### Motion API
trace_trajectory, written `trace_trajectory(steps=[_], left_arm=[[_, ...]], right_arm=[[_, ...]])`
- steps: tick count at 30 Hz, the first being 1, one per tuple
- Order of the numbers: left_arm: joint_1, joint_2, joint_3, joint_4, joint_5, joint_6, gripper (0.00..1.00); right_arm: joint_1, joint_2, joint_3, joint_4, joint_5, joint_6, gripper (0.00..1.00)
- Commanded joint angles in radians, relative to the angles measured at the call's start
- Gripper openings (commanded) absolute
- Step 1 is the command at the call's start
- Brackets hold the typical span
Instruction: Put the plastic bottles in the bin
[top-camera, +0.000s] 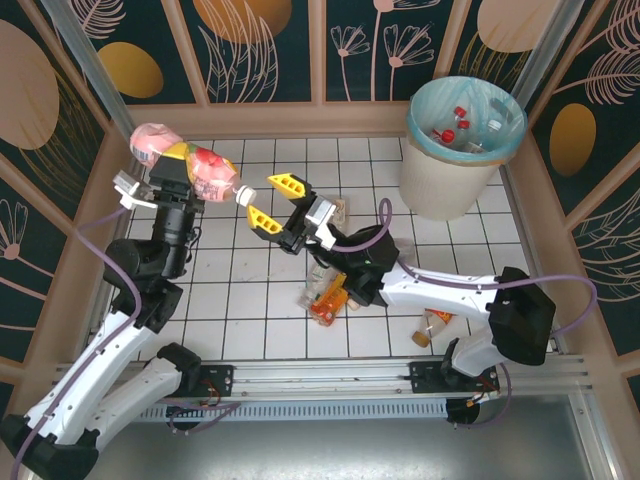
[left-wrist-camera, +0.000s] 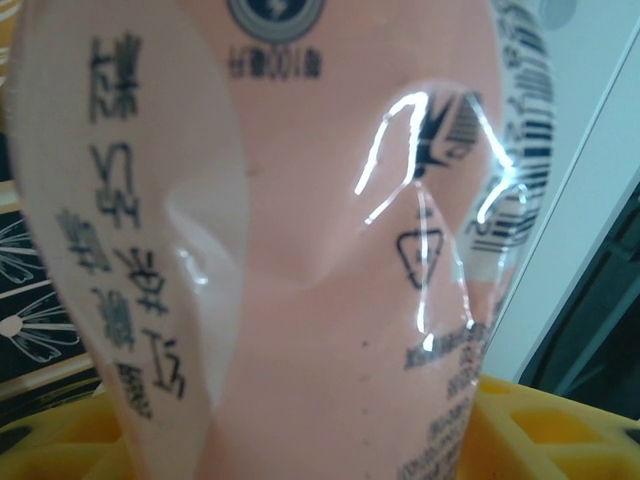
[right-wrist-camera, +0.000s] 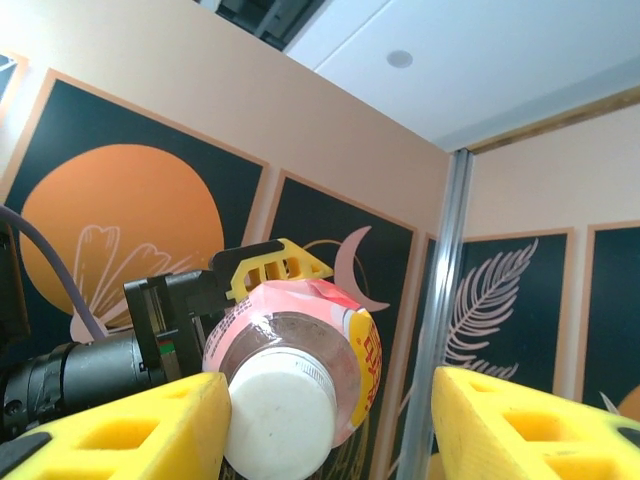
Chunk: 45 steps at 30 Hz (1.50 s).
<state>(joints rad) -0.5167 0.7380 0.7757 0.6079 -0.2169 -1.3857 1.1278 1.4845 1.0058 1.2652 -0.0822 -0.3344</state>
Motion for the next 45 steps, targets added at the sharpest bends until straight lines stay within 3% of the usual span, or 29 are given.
trace_trajectory(steps=[1, 20, 28, 32, 34, 40, 45], left_arm=[[-0.008, -0.017, -0.016, 0.04, 0.031, -0.012, 0.6], [-0.008, -0.054, -0.049, 0.012, 0.013, -0.01, 0.61], [-0.008, -0.064, -0.05, 0.017, 0.013, -0.01, 0.61], [-0.007, -0.072, -0.055, 0.018, 0.01, -0.013, 0.63], [-0.008, -0.076, -0.055, 0.011, 0.008, -0.018, 0.66], [-0.008, -0.116, -0.047, -0.094, -0.041, 0.007, 0.98], [-0.008, -0.171, -0.045, -0.212, -0.105, 0.088, 0.99]], right_arm=[[0.003, 0.03, 0.06, 0.019, -0.043, -0.001, 0.57], [0.009, 0.088, 0.126, -0.021, -0.185, 0.064, 0.59], [0.012, 0.105, 0.138, -0.014, -0.167, 0.072, 0.47], [0.013, 0.108, 0.13, 0.02, -0.159, 0.076, 0.35], [0.016, 0.104, 0.124, 0.043, -0.149, 0.078, 0.28], [0.018, 0.064, 0.137, 0.016, -0.089, 0.106, 0.1], [0.005, -0.001, 0.184, -0.173, -0.023, 0.106, 0.07]])
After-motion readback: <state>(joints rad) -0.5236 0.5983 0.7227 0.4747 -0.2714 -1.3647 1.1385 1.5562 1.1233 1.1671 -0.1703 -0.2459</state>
